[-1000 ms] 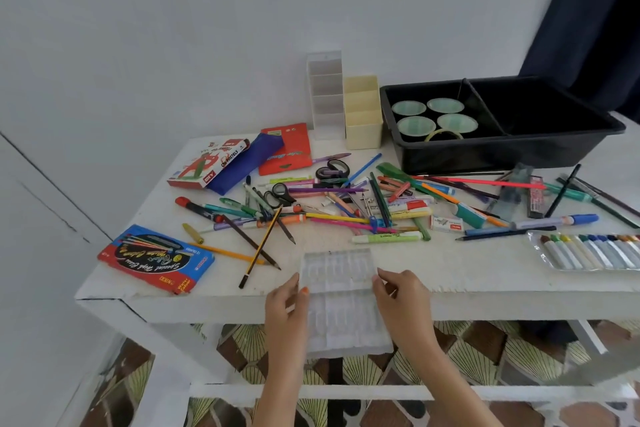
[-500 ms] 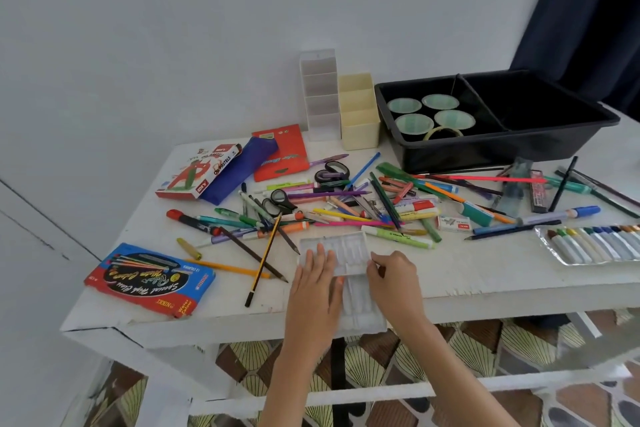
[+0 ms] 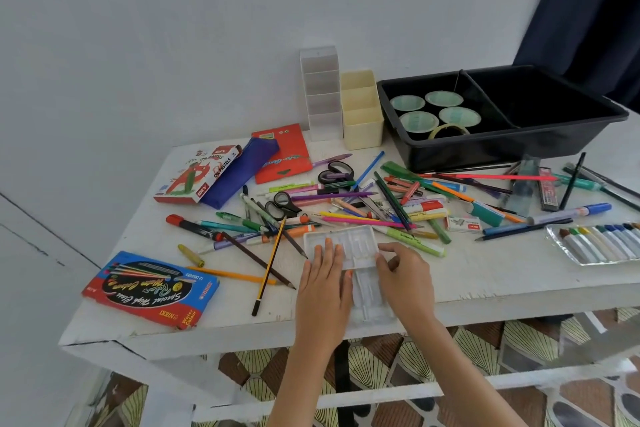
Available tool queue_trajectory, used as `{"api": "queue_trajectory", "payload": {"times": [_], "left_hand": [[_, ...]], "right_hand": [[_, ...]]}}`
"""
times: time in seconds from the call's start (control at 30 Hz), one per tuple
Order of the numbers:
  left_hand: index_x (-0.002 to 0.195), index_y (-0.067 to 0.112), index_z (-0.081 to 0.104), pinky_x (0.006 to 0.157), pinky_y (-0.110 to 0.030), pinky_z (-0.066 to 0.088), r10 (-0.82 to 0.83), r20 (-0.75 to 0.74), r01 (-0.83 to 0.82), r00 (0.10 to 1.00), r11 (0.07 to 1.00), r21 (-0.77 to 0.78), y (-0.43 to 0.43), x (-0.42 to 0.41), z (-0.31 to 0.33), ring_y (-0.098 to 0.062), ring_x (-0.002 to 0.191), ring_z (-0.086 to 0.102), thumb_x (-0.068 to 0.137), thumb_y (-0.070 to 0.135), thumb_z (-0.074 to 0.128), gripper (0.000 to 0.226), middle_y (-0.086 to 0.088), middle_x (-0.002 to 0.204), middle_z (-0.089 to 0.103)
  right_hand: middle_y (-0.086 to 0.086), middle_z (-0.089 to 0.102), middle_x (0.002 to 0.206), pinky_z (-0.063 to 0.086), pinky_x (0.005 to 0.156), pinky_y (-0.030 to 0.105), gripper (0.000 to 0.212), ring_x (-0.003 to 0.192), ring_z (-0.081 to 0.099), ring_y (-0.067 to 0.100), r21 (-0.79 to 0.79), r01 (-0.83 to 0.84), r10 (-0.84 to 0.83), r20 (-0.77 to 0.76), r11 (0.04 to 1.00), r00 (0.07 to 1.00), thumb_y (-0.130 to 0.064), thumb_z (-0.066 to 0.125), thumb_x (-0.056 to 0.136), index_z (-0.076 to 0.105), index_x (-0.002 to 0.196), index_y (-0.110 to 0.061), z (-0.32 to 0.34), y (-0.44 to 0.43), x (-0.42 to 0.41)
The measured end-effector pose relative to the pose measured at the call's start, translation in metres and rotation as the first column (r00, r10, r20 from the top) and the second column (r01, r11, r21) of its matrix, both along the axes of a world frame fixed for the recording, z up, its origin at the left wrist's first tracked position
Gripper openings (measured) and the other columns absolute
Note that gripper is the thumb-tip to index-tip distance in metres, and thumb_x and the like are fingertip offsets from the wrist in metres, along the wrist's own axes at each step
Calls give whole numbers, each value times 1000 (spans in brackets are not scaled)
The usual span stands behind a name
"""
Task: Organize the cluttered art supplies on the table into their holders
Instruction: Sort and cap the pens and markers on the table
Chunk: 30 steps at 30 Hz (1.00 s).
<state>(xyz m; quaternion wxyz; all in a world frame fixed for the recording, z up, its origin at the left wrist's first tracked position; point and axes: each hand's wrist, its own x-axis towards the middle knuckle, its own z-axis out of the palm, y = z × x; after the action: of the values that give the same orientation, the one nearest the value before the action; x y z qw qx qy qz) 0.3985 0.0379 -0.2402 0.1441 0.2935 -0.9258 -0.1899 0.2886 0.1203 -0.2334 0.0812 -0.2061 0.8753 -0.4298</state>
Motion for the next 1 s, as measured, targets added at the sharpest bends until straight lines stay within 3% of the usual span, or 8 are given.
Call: {"api": "queue_trajectory", "payload": {"times": [0.23, 0.37, 0.47, 0.57, 0.67, 0.8, 1.0], "left_hand": [[149, 21, 13, 108, -16, -18, -11, -8, 11, 1000, 1000, -4, -6, -7, 0, -4, 138, -16, 73, 64, -26, 96, 10, 154, -4], [148, 20, 15, 109, -17, -17, -13, -38, 13, 999, 1000, -6, -8, -9, 0, -6, 139, -13, 73, 65, -26, 97, 10, 154, -2], [148, 19, 16, 109, -18, -17, -11, -61, 10, 998, 1000, -11, -10, -10, -1, -6, 139, -12, 72, 66, -28, 100, 9, 154, -1], [148, 18, 16, 110, -19, -16, -18, -76, 15, 997, 999, -31, -13, -12, -2, -8, 140, -12, 73, 65, -27, 98, 8, 154, 0], [147, 16, 24, 111, -21, -11, -17, -106, 10, 994, 998, -66, -14, -14, -7, -14, 142, -1, 83, 61, -18, 88, 5, 154, 9], [141, 12, 39, 112, -24, 2, 0, -33, -3, 999, 994, -105, -16, -16, -9, -20, 140, 18, 97, 48, -1, 69, -2, 151, 27], [135, 13, 49, 110, -27, 11, 26, 7, -25, 1000, 991, -133, -14, -18, -7, -21, 134, 37, 100, 40, 9, 59, -4, 144, 42]], "right_hand": [[1, 60, 89, 42, 60, 26, 24, 73, 54, 14, 9, 27, -27, -33, 1000, 999, -26, 55, 93, 62, 114, -18, 3, -7, -5], [5, 59, 98, 39, 51, 26, 15, 81, 59, 21, 57, 5, 17, -391, 998, 920, -10, 62, 87, 65, 102, -12, 13, -8, 4], [6, 59, 90, 41, 45, 27, 12, 75, 59, 23, -4, -50, 41, -479, 999, 877, -2, 64, 83, 68, 92, -9, 15, -15, 2], [10, 59, 87, 50, 58, 35, 17, 81, 55, 27, 30, -99, 100, -531, 995, 841, 5, 65, 78, 68, 93, -4, 18, -26, -9], [12, 62, 91, 49, 72, 39, 21, 86, 53, 29, 134, -160, 207, -527, 978, 824, 7, 60, 80, 69, 98, -1, 22, -40, -23], [11, 64, 100, 41, 82, 35, 23, 95, 47, 26, 195, -201, 273, -495, 960, 825, -3, 50, 93, 67, 108, -4, 33, -58, -47], [8, 60, 114, 40, 87, 35, 29, 107, 45, 25, 416, -208, 382, -395, 885, 835, -15, 42, 98, 62, 119, -14, 40, -91, -76]]}}
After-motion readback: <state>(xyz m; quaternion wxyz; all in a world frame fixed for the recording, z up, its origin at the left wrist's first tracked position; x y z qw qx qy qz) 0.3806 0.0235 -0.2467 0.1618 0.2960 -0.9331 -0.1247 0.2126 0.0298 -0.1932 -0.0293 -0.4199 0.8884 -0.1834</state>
